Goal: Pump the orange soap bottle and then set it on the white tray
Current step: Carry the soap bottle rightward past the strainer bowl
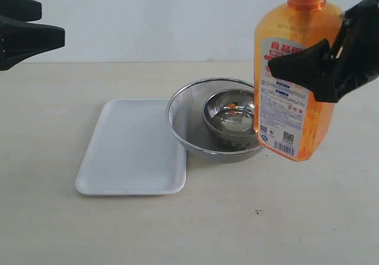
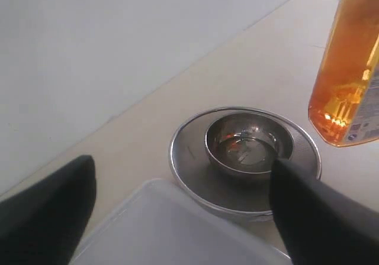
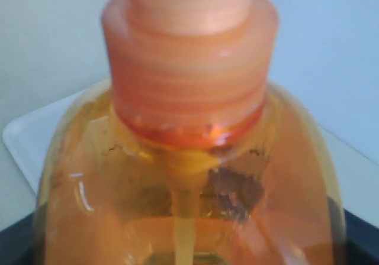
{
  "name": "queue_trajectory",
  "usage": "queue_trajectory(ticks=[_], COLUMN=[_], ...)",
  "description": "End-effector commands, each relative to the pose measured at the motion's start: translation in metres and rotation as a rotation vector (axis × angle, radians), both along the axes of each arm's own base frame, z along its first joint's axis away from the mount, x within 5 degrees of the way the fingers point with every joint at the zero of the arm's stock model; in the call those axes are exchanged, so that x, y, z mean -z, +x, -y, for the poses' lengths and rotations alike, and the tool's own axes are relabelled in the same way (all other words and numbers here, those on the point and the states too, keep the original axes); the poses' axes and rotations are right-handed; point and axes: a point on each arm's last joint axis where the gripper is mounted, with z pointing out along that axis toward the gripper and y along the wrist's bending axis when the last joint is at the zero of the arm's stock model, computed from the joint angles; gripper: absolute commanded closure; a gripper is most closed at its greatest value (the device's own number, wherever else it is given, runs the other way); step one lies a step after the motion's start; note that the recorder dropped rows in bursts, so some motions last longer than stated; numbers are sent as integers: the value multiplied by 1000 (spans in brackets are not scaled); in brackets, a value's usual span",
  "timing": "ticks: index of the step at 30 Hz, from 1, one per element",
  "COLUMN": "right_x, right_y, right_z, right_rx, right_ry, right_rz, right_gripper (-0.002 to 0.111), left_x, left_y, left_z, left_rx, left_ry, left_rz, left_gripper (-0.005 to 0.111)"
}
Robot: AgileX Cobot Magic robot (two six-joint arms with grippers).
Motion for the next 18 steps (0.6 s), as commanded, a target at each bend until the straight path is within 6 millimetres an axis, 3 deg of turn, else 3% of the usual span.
queue_trajectory(ticks=[1,18], right_x=[-11,-12], right_y=[2,7], right_z=[5,11], right_rx=[78,166], right_ry=[35,19], right_rz=[47,72], right_gripper=[108,108], left_x=[-1,-1], left_y=[-1,-1], left_z=[-1,-1], left_rx=[-6,-9], left_ry=[1,2], left_rz=[4,4], left_gripper=[33,33])
